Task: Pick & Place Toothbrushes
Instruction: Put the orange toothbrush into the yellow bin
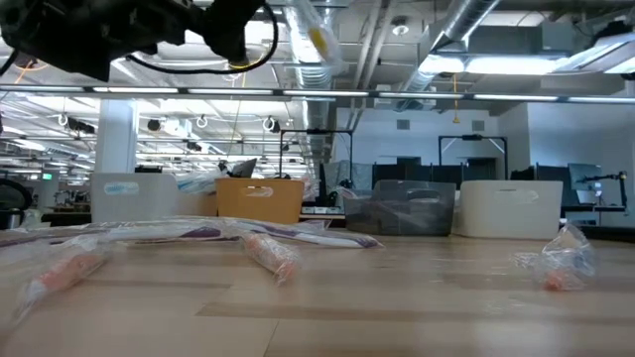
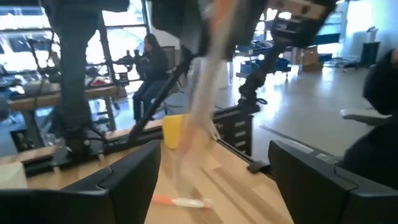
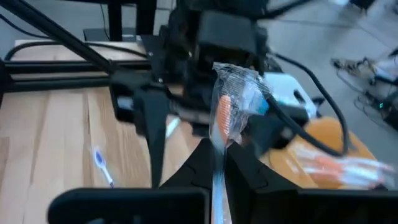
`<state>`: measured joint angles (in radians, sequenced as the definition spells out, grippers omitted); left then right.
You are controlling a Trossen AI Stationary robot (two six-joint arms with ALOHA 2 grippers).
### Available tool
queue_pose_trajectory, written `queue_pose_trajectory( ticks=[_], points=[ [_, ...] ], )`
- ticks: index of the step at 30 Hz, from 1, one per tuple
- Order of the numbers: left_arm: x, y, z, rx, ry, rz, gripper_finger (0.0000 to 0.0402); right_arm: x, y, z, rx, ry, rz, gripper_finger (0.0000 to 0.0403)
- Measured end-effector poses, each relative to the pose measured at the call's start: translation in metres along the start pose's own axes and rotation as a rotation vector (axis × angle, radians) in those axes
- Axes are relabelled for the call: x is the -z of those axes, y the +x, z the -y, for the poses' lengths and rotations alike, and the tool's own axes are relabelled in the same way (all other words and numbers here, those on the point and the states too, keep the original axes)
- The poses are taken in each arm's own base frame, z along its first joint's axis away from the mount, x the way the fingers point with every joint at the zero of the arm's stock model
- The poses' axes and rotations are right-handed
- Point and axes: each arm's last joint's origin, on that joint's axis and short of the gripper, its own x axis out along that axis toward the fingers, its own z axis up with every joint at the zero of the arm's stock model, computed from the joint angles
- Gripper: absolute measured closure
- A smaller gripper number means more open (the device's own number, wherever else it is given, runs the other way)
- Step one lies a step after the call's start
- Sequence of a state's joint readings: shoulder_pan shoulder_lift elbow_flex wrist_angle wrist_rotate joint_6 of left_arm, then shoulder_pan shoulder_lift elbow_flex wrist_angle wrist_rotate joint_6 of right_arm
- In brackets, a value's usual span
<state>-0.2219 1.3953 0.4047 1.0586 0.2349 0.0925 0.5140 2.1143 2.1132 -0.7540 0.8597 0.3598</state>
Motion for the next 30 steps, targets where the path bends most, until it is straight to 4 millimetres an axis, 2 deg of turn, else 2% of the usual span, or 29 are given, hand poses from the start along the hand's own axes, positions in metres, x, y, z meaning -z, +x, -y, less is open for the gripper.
queue_pose_trajectory(
  ticks=[12, 30],
  points=[
    [0.000, 0.017, -0.006, -0.030, 0.027, 0.002, 0.0108, -0.011, 0.011, 0.007, -0.011, -0.050, 0.044, 0.0393],
    [-0.011, 0.017, -0.003, -0.087, 0.022, 0.098, 0.0108, -0.012, 0.014, 0.010, -0.003, -0.043, 0.045, 0.0392]
  ],
)
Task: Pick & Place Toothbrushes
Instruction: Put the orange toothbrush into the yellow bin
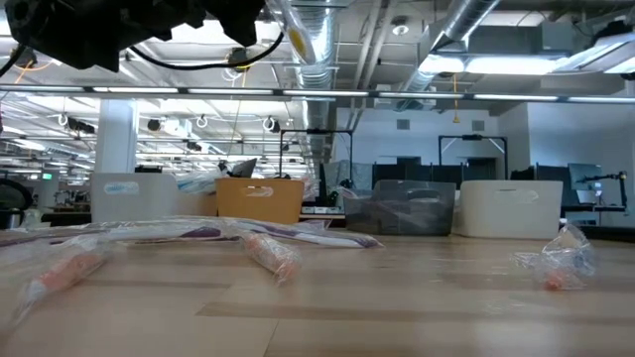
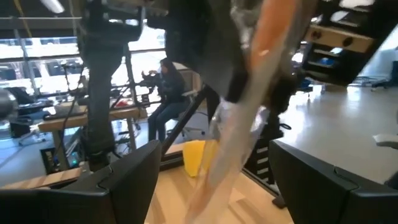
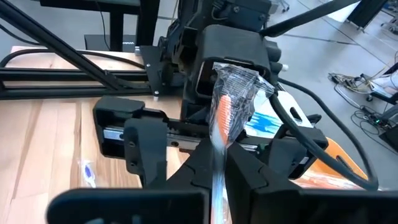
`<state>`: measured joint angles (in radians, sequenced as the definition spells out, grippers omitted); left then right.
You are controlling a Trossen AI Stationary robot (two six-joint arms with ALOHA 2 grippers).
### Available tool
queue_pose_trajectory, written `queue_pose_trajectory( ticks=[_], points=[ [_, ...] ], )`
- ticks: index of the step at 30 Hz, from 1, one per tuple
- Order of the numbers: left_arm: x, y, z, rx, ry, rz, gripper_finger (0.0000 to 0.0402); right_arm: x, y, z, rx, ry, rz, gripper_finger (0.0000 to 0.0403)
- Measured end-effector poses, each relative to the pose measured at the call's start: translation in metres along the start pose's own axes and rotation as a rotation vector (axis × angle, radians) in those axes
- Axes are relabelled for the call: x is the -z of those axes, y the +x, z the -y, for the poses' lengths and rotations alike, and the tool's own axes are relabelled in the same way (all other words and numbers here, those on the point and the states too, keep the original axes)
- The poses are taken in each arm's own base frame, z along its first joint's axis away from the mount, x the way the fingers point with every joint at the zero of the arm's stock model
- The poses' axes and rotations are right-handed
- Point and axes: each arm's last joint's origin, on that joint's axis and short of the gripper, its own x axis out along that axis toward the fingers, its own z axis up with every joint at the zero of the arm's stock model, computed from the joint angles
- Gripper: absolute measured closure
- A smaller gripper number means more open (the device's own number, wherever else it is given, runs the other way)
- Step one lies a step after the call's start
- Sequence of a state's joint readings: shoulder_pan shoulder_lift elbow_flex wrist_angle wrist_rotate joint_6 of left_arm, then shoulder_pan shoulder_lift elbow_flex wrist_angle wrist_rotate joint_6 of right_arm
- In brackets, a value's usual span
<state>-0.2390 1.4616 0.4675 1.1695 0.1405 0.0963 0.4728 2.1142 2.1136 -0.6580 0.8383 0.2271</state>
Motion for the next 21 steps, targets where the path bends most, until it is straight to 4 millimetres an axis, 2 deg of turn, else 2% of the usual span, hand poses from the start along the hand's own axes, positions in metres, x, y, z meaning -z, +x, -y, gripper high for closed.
queue_pose_trajectory(
  ticks=[3, 7, 11, 18, 19, 21],
  points=[
    [0.0001, 0.0000, -0.0010, -0.033, 0.001, -0.003, 0.0117, 0.0000, 0.0005, 0.0004, 0.001, 0.000, -0.001, 0.0387],
    [0.0001, 0.0000, -0.0014, -0.041, 0.002, -0.004, 0.0155, -0.0002, 0.0013, 0.0012, 0.003, 0.000, -0.001, 0.0388],
    [0.0003, -0.0002, -0.0023, -0.044, 0.028, -0.005, 0.0218, -0.0003, 0.0016, 0.0017, 0.004, 0.000, -0.002, 0.0387],
    [0.0004, -0.0003, -0.0021, -0.040, 0.033, -0.006, 0.0366, -0.0001, 0.0016, 0.0019, 0.010, 0.001, -0.002, 0.0355],
    [0.0004, -0.0003, -0.0017, -0.035, 0.032, -0.005, 0.0381, 0.0002, 0.0017, 0.0023, 0.016, 0.002, -0.004, 0.0351],
    [0.0005, -0.0003, -0.0018, -0.038, 0.034, -0.006, 0.0386, 0.0006, 0.0020, 0.0026, 0.014, 0.013, -0.009, 0.0344]
  ],
)
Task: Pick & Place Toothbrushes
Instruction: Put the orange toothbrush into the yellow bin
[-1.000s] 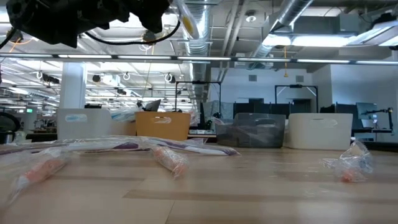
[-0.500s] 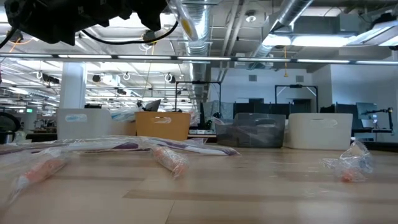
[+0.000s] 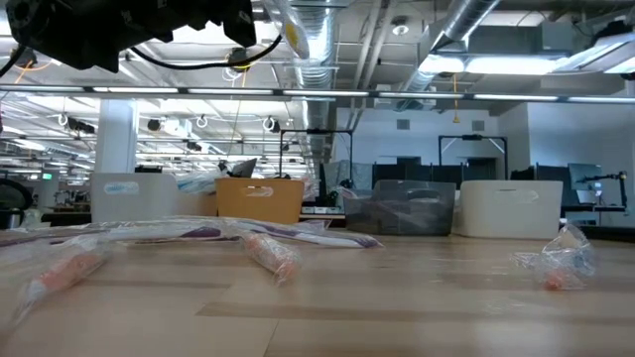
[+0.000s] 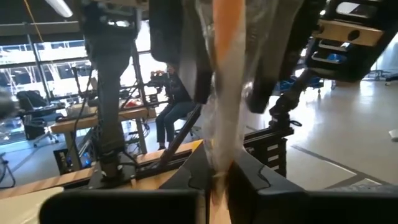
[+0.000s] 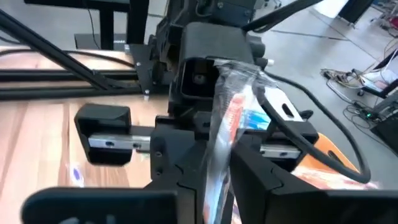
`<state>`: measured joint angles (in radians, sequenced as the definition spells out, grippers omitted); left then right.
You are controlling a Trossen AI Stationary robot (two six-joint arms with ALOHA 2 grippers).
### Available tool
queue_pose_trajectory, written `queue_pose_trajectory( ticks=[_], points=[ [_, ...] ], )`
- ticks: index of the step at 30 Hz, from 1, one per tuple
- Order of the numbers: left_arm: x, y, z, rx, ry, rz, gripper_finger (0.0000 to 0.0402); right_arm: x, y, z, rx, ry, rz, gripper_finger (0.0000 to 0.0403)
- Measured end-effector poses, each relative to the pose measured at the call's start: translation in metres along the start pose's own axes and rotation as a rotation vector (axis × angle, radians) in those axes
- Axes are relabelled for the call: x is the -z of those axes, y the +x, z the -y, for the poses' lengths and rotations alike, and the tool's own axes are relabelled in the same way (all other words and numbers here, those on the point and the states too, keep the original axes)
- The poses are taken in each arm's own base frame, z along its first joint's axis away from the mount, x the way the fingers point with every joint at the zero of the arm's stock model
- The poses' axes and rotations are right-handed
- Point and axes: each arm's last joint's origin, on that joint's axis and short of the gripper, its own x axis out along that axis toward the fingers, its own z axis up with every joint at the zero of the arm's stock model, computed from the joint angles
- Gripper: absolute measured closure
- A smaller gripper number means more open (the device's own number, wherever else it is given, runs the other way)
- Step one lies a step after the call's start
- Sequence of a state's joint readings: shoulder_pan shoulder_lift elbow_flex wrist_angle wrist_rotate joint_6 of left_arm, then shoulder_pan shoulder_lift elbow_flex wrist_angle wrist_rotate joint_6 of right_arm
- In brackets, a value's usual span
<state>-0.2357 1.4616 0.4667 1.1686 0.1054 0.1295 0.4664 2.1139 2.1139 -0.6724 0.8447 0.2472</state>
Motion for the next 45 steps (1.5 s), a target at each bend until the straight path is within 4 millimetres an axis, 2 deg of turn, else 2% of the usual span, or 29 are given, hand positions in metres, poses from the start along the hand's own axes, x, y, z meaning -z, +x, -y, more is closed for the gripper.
queue_pose_trajectory(
  ticks=[5, 15, 20, 23, 26, 29, 34, 39, 45],
  points=[
    [0.000, 0.000, 0.000, -0.004, 0.027, -0.003, 0.0386, 0.008, -0.004, -0.001, 0.001, -0.039, -0.055, 0.0320],
    [0.009, -0.001, 0.002, 0.013, 0.046, -0.080, 0.0389, 0.014, -0.021, -0.008, -0.007, -0.056, -0.080, 0.0239],
    [0.007, -0.004, 0.002, 0.033, 0.075, -0.117, 0.0388, 0.010, -0.056, -0.009, -0.010, -0.008, -0.122, 0.0240],
    [0.001, -0.011, 0.002, 0.063, 0.109, -0.193, 0.0389, 0.019, -0.074, -0.015, -0.011, 0.048, -0.162, 0.0253],
    [-0.012, -0.025, -0.005, -0.021, 0.115, -0.287, 0.0389, 0.028, -0.090, -0.021, -0.009, 0.092, -0.192, 0.0271],
    [-0.030, -0.040, -0.016, -0.141, 0.127, -0.352, 0.0389, 0.037, -0.103, -0.025, 0.001, 0.118, -0.221, 0.0288],
    [-0.070, -0.056, -0.042, -0.293, 0.124, -0.463, 0.0389, 0.054, -0.105, -0.028, 0.051, 0.139, -0.267, 0.0310],
    [-0.099, -0.055, -0.078, -0.425, 0.093, -0.596, 0.0389, 0.060, -0.103, -0.023, 0.105, 0.164, -0.299, 0.0323],
    [-0.113, -0.047, -0.138, -0.541, 0.037, -0.793, 0.0389, 0.060, -0.100, -0.019, 0.123, 0.156, -0.310, 0.0328]
  ],
)
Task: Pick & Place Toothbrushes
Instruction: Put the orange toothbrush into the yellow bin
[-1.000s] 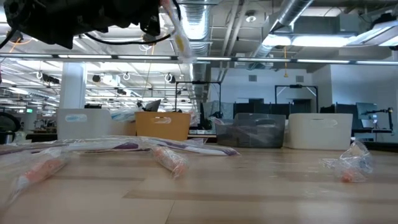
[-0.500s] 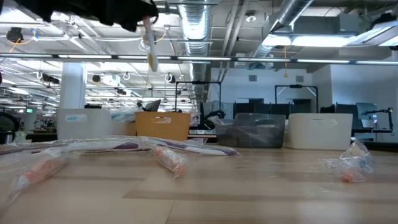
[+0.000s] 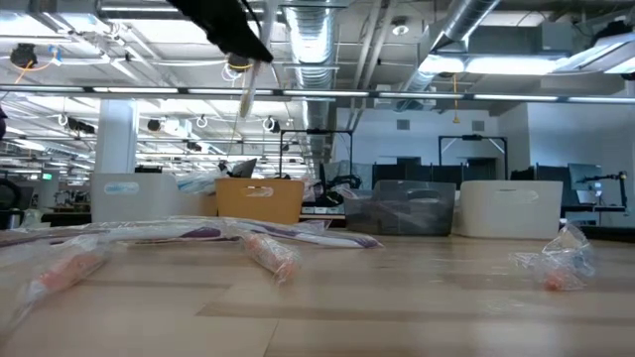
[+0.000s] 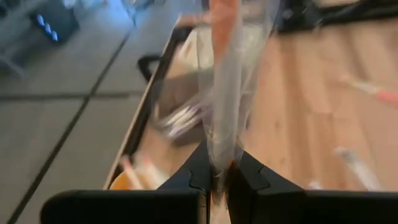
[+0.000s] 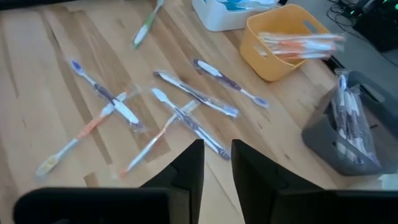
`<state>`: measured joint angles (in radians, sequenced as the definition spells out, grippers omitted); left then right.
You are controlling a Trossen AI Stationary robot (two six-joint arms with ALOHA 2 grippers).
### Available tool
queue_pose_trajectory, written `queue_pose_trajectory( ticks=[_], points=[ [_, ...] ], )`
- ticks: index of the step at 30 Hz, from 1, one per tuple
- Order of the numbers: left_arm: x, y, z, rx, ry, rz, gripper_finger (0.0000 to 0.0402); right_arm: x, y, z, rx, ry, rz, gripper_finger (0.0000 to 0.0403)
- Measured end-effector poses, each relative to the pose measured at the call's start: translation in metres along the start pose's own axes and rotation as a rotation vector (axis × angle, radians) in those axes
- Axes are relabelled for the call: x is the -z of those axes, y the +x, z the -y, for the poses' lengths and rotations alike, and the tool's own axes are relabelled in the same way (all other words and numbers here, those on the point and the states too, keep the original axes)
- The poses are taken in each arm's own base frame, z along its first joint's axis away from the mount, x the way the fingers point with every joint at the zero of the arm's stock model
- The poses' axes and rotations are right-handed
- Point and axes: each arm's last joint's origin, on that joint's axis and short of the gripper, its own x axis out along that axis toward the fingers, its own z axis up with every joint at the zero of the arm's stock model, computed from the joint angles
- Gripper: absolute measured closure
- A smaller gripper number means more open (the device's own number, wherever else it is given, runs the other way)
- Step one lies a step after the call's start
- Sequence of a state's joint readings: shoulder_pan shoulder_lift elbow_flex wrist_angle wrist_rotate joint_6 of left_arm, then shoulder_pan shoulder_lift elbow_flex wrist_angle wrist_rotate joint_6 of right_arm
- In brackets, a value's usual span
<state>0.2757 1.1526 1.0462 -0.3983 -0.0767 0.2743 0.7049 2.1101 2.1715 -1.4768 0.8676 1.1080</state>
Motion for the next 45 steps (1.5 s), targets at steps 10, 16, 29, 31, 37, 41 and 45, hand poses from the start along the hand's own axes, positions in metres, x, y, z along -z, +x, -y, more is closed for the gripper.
queue_pose_trajectory(
  ticks=[10, 16, 29, 31, 37, 41, 45],
  points=[
    [0.021, 0.078, -0.081, 0.145, -0.211, -0.252, 0.0389, 0.001, 0.004, 0.002, 0.030, -0.035, -0.012, 0.0328],
    [0.052, 0.109, -0.098, 0.234, -0.305, -0.318, 0.0389, -0.001, 0.006, 0.003, 0.037, -0.046, -0.011, 0.0328],
    [0.072, 0.132, -0.100, 0.246, -0.379, -0.391, 0.0379, -0.010, 0.018, 0.009, 0.068, -0.044, -0.018, 0.0328],
    [0.072, 0.131, -0.101, 0.241, -0.384, -0.395, 0.0372, -0.010, 0.018, 0.009, 0.068, -0.044, -0.018, 0.0328],
    [0.076, 0.130, -0.102, 0.211, -0.441, -0.430, 0.0358, -0.009, 0.017, 0.009, 0.067, -0.045, -0.017, 0.0328],
    [0.076, 0.131, -0.102, 0.209, -0.440, -0.433, 0.0355, -0.009, 0.017, 0.009, 0.064, -0.046, -0.020, 0.0328],
    [0.076, 0.131, -0.102, 0.198, -0.436, -0.438, 0.0340, -0.009, 0.017, 0.009, 0.063, -0.046, -0.021, 0.0328]
  ],
)
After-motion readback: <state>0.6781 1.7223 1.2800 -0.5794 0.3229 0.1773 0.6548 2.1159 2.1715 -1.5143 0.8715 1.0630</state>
